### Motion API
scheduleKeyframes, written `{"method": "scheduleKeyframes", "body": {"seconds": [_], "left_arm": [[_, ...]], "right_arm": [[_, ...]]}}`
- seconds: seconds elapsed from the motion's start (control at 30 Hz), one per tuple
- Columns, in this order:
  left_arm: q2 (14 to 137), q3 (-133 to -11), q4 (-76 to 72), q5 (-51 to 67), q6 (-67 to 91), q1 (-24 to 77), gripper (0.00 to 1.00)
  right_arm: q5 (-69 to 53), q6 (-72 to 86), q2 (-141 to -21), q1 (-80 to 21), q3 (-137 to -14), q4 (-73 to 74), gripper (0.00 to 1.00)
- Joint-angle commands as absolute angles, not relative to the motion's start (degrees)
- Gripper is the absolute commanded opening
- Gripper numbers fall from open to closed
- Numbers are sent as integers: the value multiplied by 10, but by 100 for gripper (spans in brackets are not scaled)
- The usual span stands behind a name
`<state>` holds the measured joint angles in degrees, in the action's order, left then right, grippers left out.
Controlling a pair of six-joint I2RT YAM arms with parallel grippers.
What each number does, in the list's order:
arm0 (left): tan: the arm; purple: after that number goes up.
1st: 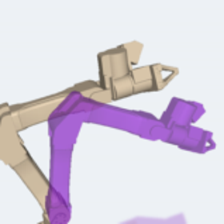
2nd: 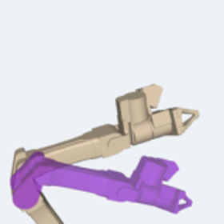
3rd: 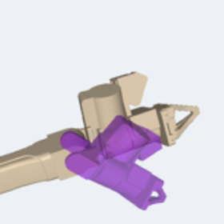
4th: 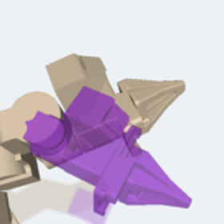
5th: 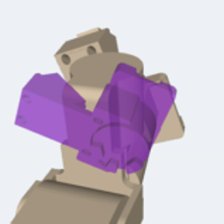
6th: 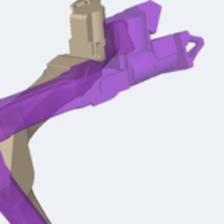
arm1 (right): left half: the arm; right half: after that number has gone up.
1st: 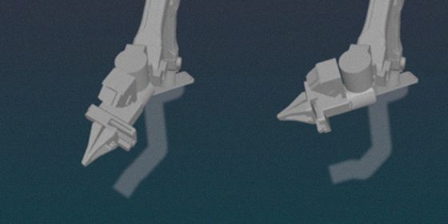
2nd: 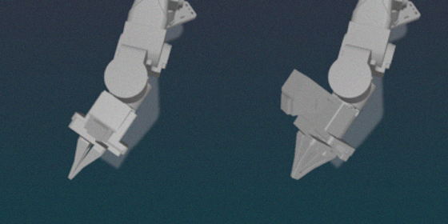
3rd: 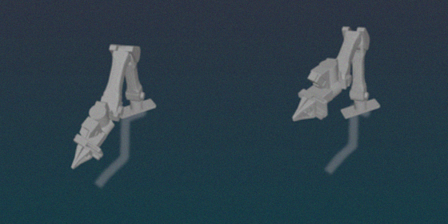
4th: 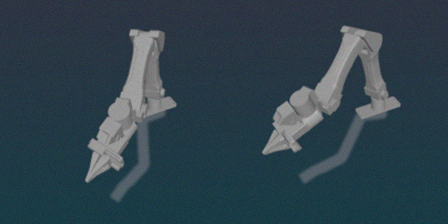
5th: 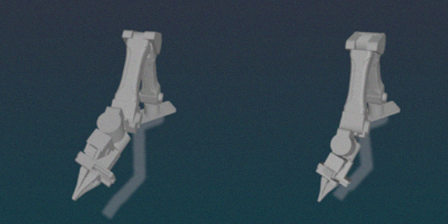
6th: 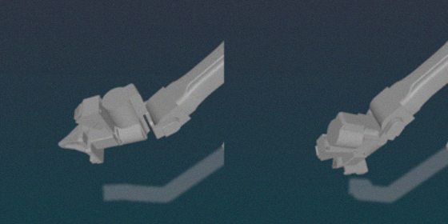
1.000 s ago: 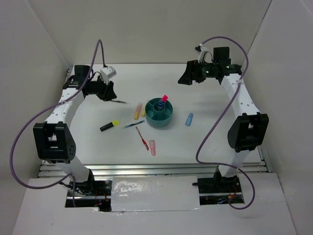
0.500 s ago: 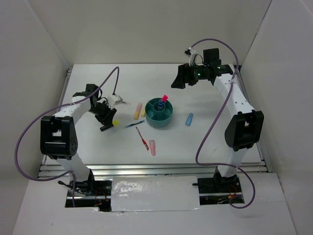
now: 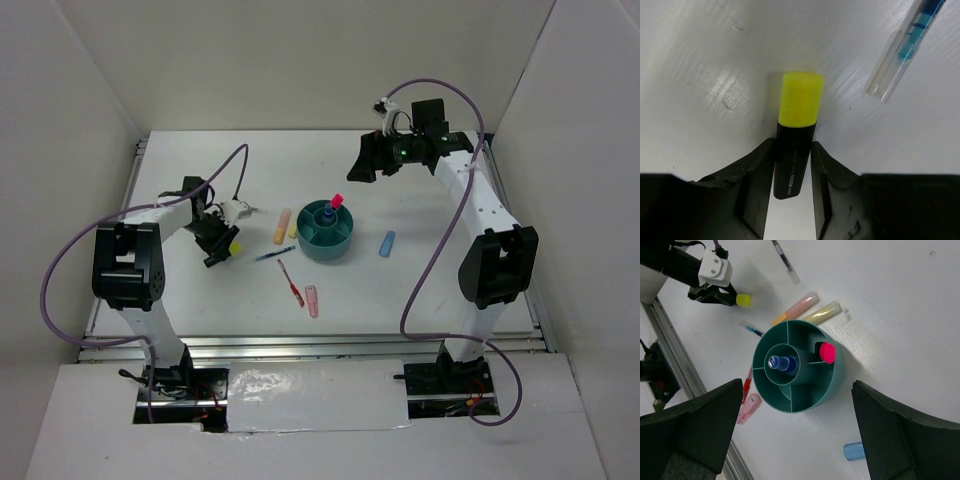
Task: Sort the stationery into containers
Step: Pick up the pen from the center of the board.
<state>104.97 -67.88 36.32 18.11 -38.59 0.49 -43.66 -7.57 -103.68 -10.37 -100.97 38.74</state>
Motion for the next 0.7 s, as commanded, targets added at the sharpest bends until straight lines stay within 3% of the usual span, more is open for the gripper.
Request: {"method": "scheduleKeyframes", "body": {"seconds": [0.0, 0.17, 0.3, 0.4, 0.67], "left_arm": [[1060, -680, 356, 185, -388, 7, 44], [1054, -643, 339, 182, -401, 7, 40], [1045, -628, 313, 193, -391, 7, 19], [1028, -652, 300, 236, -359, 7, 13], [947, -778, 198, 300, -175, 52, 6]], "right_arm": [[-435, -85, -1036, -106, -1037, 394, 95], [-439, -80, -1034, -105, -1036, 390, 95], [-452, -66, -1034, -105, -1034, 380, 94], [-459, -36, -1031, -105, -1034, 356, 91], [-490, 143, -1032, -117, -1042, 234, 79]]}}
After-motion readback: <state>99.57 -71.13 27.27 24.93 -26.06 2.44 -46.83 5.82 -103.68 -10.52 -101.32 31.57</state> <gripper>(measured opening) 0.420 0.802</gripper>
